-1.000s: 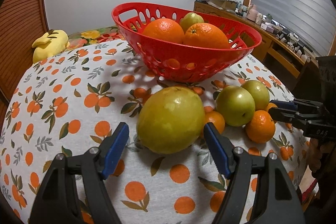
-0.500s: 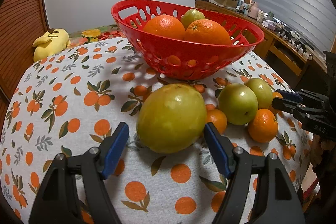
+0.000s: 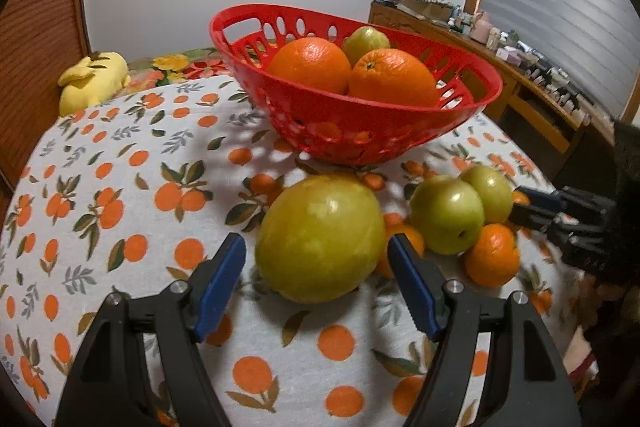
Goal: Organize fruits
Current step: 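Grasp the large yellow pomelo with the left tool while the right tool grasps a tangerine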
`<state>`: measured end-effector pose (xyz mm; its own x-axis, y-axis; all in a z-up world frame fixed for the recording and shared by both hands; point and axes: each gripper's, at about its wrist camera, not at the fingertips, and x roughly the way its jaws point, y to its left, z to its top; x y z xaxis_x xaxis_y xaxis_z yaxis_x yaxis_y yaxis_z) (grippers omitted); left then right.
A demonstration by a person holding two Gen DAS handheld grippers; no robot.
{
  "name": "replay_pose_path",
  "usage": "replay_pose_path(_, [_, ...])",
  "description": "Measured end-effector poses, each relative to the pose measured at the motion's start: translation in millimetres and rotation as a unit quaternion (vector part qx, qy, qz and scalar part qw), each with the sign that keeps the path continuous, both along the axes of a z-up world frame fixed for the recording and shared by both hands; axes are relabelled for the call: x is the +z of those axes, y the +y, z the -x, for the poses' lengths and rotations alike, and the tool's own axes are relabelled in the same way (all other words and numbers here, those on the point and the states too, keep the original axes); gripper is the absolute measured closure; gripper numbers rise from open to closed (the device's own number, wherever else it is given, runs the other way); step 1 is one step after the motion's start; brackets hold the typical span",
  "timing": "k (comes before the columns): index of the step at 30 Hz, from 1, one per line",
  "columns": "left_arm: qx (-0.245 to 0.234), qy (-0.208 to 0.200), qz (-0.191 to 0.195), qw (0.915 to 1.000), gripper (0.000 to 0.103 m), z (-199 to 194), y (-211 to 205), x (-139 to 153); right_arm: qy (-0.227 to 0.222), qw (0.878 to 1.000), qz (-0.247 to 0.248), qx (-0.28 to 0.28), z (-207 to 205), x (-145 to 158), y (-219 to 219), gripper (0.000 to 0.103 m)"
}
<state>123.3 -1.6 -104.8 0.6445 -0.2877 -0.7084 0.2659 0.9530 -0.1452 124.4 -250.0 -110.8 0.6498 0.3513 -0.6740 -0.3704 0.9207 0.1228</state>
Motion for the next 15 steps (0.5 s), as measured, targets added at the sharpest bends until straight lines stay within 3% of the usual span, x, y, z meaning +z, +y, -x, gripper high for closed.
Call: replay_pose_path(15, [0.003,0.014,0.012,0.9998,0.029,-10.1,0.7,-1.9,0.008,1.000,-0.007,-0.004,-1.6,-2.4,-1.5,0.064])
